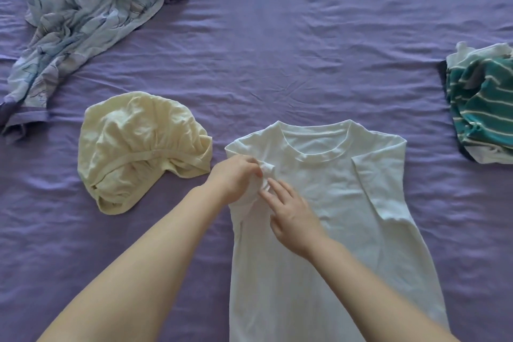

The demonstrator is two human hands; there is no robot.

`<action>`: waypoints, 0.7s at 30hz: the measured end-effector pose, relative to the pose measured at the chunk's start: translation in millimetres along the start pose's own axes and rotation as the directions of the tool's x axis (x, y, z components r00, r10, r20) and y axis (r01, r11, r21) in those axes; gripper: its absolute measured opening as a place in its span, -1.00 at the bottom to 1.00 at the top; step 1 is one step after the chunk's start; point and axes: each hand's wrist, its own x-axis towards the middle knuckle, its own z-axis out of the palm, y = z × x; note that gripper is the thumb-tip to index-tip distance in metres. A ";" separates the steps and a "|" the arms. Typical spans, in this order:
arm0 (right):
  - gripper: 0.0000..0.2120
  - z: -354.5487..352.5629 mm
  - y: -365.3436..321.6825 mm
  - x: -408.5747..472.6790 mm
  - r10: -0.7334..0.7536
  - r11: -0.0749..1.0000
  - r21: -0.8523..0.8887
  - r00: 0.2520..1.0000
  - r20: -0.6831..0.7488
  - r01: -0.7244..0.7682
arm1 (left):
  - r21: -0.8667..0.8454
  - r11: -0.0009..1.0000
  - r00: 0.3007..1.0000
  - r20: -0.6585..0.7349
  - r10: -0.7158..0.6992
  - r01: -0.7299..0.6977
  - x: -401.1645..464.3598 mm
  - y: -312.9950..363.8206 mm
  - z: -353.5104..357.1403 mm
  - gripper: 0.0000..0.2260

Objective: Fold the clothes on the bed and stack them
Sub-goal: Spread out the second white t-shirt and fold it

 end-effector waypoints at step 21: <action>-0.31 14.6 68.0 -35.8 0.316 0.889 -0.353 0.949 0.016 -0.290 | 0.350 0.936 1.000 0.008 -0.029 0.024 -22.6 -8.1 66.6 0.04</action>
